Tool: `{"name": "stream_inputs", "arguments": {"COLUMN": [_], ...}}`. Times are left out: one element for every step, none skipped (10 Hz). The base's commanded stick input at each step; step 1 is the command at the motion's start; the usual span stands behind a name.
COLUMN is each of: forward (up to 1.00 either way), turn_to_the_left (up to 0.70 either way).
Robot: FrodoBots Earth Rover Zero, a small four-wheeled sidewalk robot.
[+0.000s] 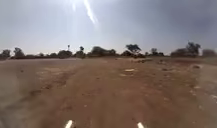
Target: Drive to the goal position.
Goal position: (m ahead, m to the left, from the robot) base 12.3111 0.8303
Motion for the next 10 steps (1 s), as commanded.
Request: {"name": "stream_inputs", "arguments": {"forward": [0.50, 0.50, 0.50, 0.50, 0.50, 0.50, 0.50, 0.50, 0.50, 0.50], "turn_to_the_left": [0.00, 0.00, 0.00, 0.00, 0.00, 0.00, 0.00, 0.00, 0.00, 0.00]}}
